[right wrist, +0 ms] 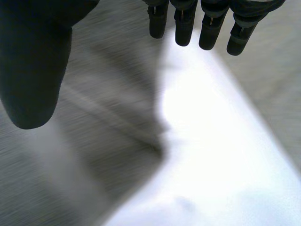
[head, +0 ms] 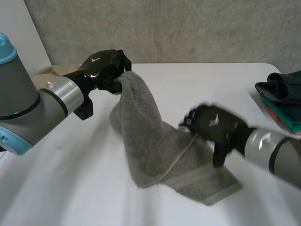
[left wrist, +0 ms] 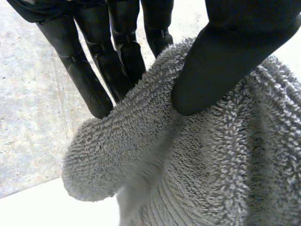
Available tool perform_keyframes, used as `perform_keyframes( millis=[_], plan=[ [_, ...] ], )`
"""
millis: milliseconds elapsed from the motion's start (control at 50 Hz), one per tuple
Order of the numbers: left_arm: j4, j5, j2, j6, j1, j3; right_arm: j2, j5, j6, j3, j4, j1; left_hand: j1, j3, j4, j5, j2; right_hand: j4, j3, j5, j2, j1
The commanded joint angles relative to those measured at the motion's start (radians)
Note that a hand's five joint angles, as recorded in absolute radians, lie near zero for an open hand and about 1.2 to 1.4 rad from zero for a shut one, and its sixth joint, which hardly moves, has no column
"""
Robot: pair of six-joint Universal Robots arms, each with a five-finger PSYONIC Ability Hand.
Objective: Fold the laundry.
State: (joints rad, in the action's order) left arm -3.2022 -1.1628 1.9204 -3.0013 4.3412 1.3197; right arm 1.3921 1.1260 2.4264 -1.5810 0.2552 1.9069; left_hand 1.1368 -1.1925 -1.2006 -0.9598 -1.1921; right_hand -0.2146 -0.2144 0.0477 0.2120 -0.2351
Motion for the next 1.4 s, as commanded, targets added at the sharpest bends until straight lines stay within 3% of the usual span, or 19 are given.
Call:
perform_keyframes(
  millis=[20, 160, 340, 360, 440, 460, 580, 700, 820, 1000, 1160, 1260, 1340, 1400],
  plan=[
    [0.039, 0.000, -0.020, -0.080, -0.034, 0.006, -0.010, 0.051, 0.267, 0.234, -0.031, -0.014, 0.259, -0.204, -0.196, -0.262, -0.204, 0.040, 0.040, -0.048, -0.038, 0.061],
    [0.071, -0.002, -0.081, -0.180, -0.043, 0.061, -0.338, 0.006, 0.290, 0.504, 0.077, -0.008, 0.259, -0.204, -0.196, -0.262, -0.204, 0.040, 0.040, -0.048, -0.038, 0.061],
    [0.071, -0.002, -0.100, -0.266, -0.048, 0.102, -0.728, -0.206, 0.336, 0.782, 0.211, 0.067, 0.259, -0.204, -0.196, -0.262, -0.204, 0.001, 0.000, -0.008, 0.002, 0.021],
    [0.071, -0.003, -0.095, -0.269, -0.048, 0.101, -0.751, -0.210, 0.336, 0.795, 0.220, 0.073, 0.259, -0.204, -0.196, -0.262, -0.204, -0.043, -0.043, 0.036, 0.046, -0.023],
    [0.064, -0.003, -0.081, -0.294, -0.046, 0.081, -0.814, -0.193, 0.344, 0.869, 0.225, 0.090, 0.259, -0.204, -0.196, -0.262, -0.204, -0.802, -0.802, 0.794, 0.805, -0.781],
    [0.062, -0.003, -0.077, -0.303, -0.043, 0.075, -0.817, -0.158, 0.349, 0.910, 0.211, 0.092, 0.259, -0.204, -0.196, -0.262, -0.204, -1.178, -1.178, 1.170, 1.180, -1.157],
    [-0.001, -0.060, 0.031, -0.413, -0.031, -0.114, -0.740, 0.036, 0.433, 1.013, 0.017, 0.095, 0.259, -0.204, -0.196, -0.262, -0.204, -1.182, -1.182, 1.174, 1.184, -1.161],
    [-0.131, -0.146, 0.101, -0.522, -0.015, -0.368, -0.477, 0.213, 0.560, 0.865, -0.408, 0.093, 0.259, -0.204, -0.196, -0.262, -0.204, -1.182, -1.182, 1.174, 1.184, -1.161],
    [-0.353, -0.166, 0.101, -0.512, -0.008, -0.441, -0.283, 0.233, 0.563, 0.644, -0.623, 0.089, 0.259, -0.204, -0.196, -0.262, -0.204, -1.182, -1.182, 1.174, 1.184, -1.161],
    [-0.358, -0.155, 0.089, -0.481, -0.021, -0.193, -0.173, 0.193, 0.505, 0.346, -0.555, 0.095, 0.259, -0.204, -0.196, -0.262, -0.204, -1.182, -1.182, 1.174, 1.184, -1.161],
    [-0.331, -0.160, 0.089, -0.492, -0.063, 0.159, -0.254, 0.189, 0.239, 0.046, -0.452, 0.096, 0.259, -0.204, -0.196, -0.262, -0.204, -1.182, -1.182, 1.174, 1.184, -1.161],
    [-0.282, -0.164, 0.080, -0.493, -0.092, 0.325, -0.288, 0.202, 0.094, -0.039, -0.390, 0.089, 0.259, -0.204, -0.196, -0.262, -0.204, -1.182, -1.182, 1.174, 1.184, -1.161],
    [-0.220, -0.166, 0.034, -0.493, -0.115, 0.378, -0.286, 0.202, 0.080, -0.065, -0.332, 0.086, 0.259, -0.204, -0.196, -0.262, -0.204, -1.182, -1.182, 1.174, 1.184, -1.161],
    [-0.168, -0.167, -0.017, -0.492, -0.114, 0.394, -0.271, 0.202, 0.082, -0.068, -0.321, 0.083, 0.087, -0.032, -0.023, -0.090, -0.032, -1.182, -1.182, 1.174, 1.184, -1.161]
  ],
)
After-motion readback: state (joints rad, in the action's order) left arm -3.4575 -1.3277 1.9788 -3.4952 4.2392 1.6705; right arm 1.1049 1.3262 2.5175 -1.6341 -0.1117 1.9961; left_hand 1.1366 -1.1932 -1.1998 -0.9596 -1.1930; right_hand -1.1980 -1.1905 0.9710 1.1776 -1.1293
